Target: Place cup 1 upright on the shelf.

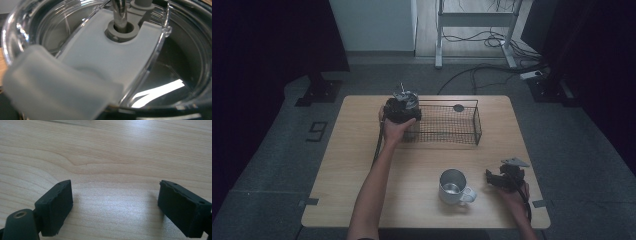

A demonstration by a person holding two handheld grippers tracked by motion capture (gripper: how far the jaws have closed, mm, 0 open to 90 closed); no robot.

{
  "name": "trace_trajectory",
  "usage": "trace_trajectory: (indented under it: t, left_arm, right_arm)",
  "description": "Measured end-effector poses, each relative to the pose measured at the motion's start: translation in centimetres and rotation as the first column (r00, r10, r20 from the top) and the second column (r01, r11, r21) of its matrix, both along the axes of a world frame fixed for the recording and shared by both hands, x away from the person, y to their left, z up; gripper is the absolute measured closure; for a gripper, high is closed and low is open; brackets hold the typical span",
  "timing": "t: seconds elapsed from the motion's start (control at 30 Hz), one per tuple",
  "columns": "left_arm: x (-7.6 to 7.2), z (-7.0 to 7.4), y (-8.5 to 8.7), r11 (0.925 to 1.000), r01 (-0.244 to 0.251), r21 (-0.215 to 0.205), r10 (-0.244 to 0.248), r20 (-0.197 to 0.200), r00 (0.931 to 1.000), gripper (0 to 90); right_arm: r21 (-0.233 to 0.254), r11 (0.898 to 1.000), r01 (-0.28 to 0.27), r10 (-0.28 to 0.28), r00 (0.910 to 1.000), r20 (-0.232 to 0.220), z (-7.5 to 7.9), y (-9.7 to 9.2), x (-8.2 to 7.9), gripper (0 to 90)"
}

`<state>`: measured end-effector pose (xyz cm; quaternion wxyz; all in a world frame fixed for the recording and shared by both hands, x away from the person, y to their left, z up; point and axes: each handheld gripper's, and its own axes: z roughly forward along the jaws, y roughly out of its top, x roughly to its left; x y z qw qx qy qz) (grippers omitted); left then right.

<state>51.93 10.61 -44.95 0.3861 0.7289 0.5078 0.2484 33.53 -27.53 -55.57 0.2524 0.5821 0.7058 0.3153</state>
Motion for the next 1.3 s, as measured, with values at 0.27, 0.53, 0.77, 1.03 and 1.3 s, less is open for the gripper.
trace_trajectory:
  t: [0.27, 0.53, 0.77, 1.03, 1.3]
  left_arm:
    - [0.1, -1.0, -0.2, 0.9999, -0.011, 0.010, 0.011, -0.017, 0.9998, 3.8]
    - [-0.7, -1.7, -0.3, 0.9997, -0.002, 0.023, 0.002, -0.006, 1.0000, 3.6]
    - [-1.7, -1.7, -0.1, 0.9996, 0.001, 0.027, -0.001, 0.012, 0.9999, 2.6]
    - [-2.7, 0.0, 0.6, 1.0000, 0.006, 0.003, -0.006, 0.063, 0.9980, 0.0]
    - [-5.7, 1.1, 2.5, 0.9987, 0.026, -0.043, -0.021, 0.107, 0.9941, 0.0]
  right_arm:
    - [0.000, 1.000, 0.000, 0.000, 1.0000, 0.000, 0.0, 0.0, 0.0, 12.6]
    - [0.000, 1.000, 0.000, 0.000, 1.0000, 0.000, 0.0, 0.0, 0.0, 12.6]
    - [0.000, 1.000, 0.000, 0.000, 1.0000, 0.000, 0.0, 0.0, 0.0, 12.6]
    - [-0.001, 1.000, 0.001, -0.001, 1.0000, 0.000, 0.0, 0.0, 0.0, 12.6]
    - [0.000, 1.000, 0.000, 0.000, 1.0000, -0.001, 0.0, 0.0, 0.0, 12.6]
